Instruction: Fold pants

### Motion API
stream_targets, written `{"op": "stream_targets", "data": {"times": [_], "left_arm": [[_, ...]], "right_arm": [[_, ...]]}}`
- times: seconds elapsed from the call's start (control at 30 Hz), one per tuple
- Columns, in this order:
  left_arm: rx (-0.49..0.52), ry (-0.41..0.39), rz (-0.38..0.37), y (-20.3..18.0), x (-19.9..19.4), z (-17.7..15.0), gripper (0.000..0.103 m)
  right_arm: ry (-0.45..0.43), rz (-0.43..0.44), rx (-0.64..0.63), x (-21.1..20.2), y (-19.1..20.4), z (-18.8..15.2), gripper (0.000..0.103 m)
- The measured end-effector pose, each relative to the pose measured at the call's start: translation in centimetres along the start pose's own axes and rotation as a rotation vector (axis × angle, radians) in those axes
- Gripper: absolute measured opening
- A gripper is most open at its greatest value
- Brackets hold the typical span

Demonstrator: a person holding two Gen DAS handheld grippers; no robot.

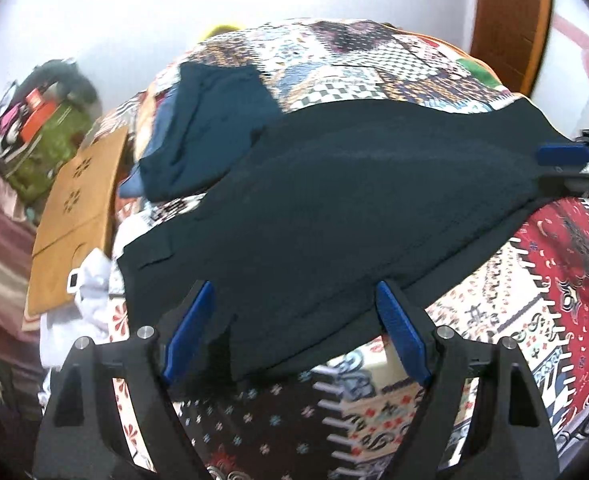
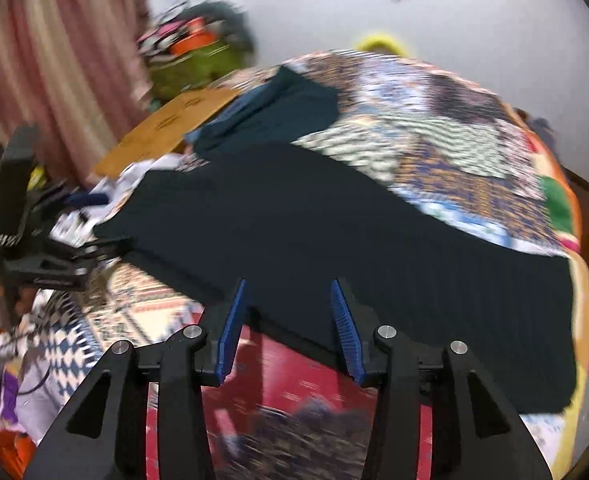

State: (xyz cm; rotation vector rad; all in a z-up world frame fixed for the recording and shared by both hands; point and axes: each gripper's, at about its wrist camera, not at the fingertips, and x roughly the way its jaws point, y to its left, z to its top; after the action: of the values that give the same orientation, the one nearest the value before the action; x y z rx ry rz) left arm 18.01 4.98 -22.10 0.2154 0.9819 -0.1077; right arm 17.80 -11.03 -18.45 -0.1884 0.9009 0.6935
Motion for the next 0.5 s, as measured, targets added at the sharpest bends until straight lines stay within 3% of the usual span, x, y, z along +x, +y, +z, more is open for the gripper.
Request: {"op": "stream_targets", "data": {"times": [0.37,0.5], "left_arm": [[0.152,0.012,-0.021,-2.5,0.3,1.5,0.083],[0.174,0.002,-0.035,-3.0,0.0,1.5,0.083]], "right_arm": [[0.058,0.051,-0.146,4.3,2.6,1.3,0.039],[0.044,0.074,-0.121,4.3,2.5,2.0,0.020]]}}
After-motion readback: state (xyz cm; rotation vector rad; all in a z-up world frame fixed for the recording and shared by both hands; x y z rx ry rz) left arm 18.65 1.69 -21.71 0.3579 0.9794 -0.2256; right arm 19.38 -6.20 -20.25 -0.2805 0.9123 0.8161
